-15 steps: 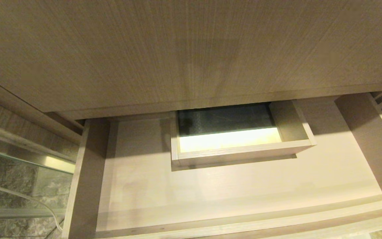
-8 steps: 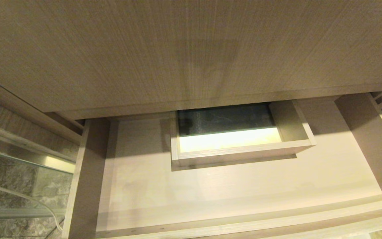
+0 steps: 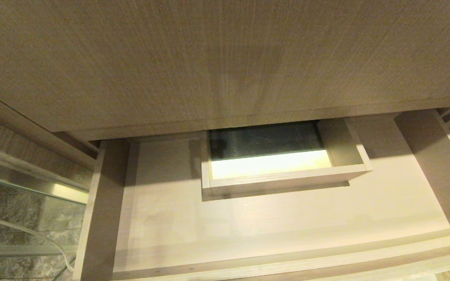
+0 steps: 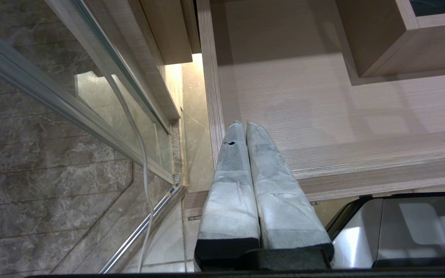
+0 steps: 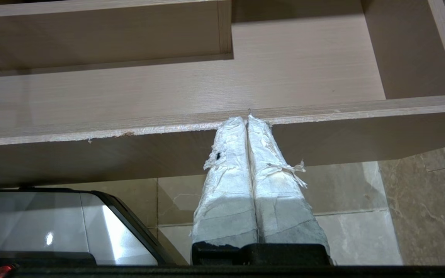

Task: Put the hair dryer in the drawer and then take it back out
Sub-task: Pick up the hairdryer

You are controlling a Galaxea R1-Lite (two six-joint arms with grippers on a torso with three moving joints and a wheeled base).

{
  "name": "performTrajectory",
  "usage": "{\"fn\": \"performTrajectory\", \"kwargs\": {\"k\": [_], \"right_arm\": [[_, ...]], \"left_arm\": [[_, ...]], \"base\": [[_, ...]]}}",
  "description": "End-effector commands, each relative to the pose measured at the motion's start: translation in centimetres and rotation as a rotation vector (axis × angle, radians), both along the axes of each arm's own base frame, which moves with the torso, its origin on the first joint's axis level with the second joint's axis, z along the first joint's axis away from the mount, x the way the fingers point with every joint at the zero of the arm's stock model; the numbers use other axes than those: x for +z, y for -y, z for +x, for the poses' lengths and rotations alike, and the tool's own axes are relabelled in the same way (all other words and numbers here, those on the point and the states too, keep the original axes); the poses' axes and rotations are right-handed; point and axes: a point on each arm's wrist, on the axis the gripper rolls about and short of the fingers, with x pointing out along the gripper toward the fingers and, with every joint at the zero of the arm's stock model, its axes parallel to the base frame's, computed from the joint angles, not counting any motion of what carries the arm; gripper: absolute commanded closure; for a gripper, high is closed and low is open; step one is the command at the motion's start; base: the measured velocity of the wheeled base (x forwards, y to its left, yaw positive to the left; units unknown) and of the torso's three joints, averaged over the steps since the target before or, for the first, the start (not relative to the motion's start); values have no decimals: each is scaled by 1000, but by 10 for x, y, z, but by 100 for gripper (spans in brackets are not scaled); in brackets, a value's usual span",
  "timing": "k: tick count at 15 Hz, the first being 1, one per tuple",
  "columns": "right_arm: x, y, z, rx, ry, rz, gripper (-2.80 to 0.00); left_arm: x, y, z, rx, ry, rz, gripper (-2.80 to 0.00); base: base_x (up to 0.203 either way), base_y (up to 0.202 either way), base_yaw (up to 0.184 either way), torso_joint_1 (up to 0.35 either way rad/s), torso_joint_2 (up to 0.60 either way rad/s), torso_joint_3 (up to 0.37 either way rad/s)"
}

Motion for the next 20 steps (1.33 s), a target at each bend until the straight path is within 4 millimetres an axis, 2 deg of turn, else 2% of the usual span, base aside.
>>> {"fn": "performTrajectory", "kwargs": {"k": [1,17,20], "right_arm": [[0,0,0,0,-2,3,0],[0,0,0,-4,-5,8,0],[0,0,0,-2,-4,10,0]], "left_arm": [[0,0,0,0,1,0,0],[0,0,0,0,1,0,0],[0,0,0,0,2,0,0]], "base": [[0,0,0,0,0,0],[0,0,0,0,-3,-2],[0,0,0,163,-115,-44]]}}
